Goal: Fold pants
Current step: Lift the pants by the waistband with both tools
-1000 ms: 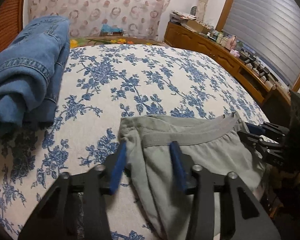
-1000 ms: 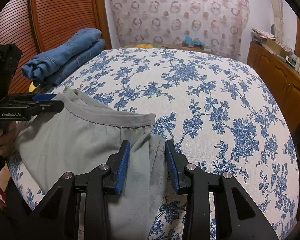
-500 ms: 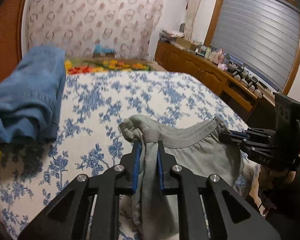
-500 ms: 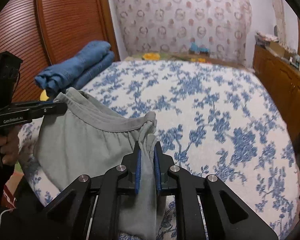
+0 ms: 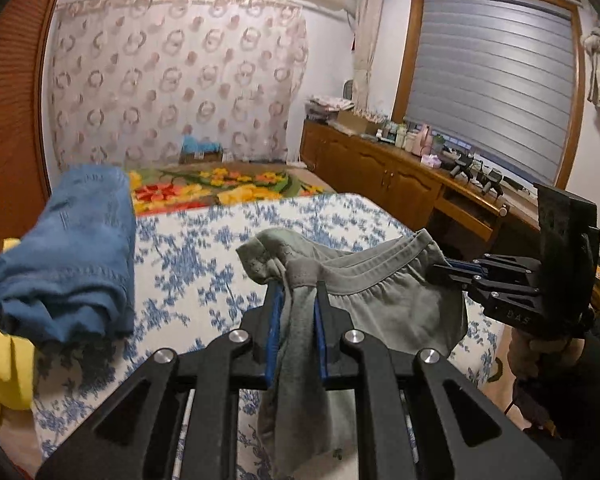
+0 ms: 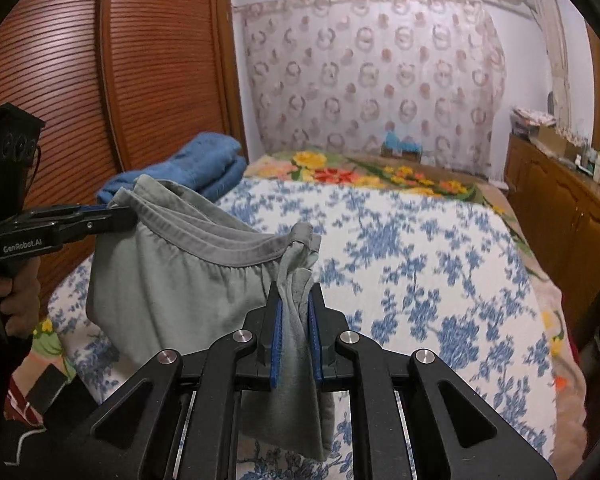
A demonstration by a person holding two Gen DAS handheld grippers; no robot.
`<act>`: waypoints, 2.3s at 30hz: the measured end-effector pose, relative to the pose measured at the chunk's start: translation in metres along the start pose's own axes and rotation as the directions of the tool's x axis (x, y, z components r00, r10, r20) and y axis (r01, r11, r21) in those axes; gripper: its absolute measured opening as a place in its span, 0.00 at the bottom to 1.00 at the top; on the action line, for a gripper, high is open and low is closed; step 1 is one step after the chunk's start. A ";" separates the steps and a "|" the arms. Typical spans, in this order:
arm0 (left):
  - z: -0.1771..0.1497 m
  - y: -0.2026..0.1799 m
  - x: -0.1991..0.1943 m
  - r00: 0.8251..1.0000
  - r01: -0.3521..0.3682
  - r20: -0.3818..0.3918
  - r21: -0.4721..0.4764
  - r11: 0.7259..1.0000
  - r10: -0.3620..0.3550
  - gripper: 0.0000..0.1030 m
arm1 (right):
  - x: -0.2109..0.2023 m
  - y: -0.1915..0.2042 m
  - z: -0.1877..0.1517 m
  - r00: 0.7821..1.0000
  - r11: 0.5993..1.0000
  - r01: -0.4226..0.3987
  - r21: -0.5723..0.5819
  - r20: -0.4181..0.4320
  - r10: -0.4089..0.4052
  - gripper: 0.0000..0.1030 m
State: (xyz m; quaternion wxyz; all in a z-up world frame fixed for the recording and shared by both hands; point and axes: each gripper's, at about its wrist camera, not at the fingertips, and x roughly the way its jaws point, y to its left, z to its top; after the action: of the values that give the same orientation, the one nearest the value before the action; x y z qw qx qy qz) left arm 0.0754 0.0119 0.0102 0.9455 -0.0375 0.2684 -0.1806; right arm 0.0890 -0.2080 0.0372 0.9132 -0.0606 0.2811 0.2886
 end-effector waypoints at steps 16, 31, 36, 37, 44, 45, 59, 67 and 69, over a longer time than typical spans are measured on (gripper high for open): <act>0.010 0.015 -0.005 0.998 -0.040 0.044 0.012 0.999 0.040 0.12 | 0.002 0.005 0.031 0.999 0.998 -0.010 -0.060 0.048 0.013 0.09; 0.032 0.053 0.009 0.994 -0.096 0.046 -0.027 0.995 0.097 0.12 | 0.055 0.010 0.068 0.998 0.993 -0.063 -0.102 0.010 0.065 0.09; 0.046 0.069 0.013 0.992 -0.111 0.052 -0.052 0.992 0.114 0.12 | 0.073 0.009 0.090 0.997 0.990 -0.079 -0.114 -0.010 0.078 0.09; 0.050 0.072 0.014 0.991 -0.116 0.056 -0.051 0.992 0.118 0.12 | 0.076 0.010 0.096 0.997 0.989 -0.080 -0.122 -0.010 0.080 0.09; 0.064 0.094 0.014 0.987 -0.141 0.068 -0.059 0.988 0.145 0.12 | 0.097 0.014 0.130 0.996 0.983 -0.093 -0.157 0.001 0.094 0.09; 0.066 0.096 0.014 0.986 -0.147 0.069 -0.060 0.987 0.151 0.12 | 0.099 0.015 0.134 0.996 0.982 -0.093 -0.162 0.001 0.095 0.09; 0.070 0.136 0.015 0.972 -0.212 0.083 -0.112 0.971 0.222 0.12 | 0.151 0.033 0.168 0.990 0.960 -0.138 -0.245 -0.012 0.139 0.09; 0.071 0.153 0.009 0.959 -0.248 0.107 -0.145 0.958 0.264 0.12 | 0.178 0.054 0.196 0.986 0.933 -0.160 -0.324 0.000 0.169 0.09; 0.070 0.156 0.006 0.954 -0.256 0.116 -0.157 0.954 0.275 0.12 | 0.185 0.060 0.203 0.985 0.926 -0.161 -0.342 0.003 0.172 0.09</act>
State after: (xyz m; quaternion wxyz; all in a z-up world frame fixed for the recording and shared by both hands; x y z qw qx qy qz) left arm 0.1669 0.1538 0.0408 0.9724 -0.0796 0.2175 -0.0291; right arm 0.2776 -0.0118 0.1086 0.8656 -0.1888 0.2158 0.4104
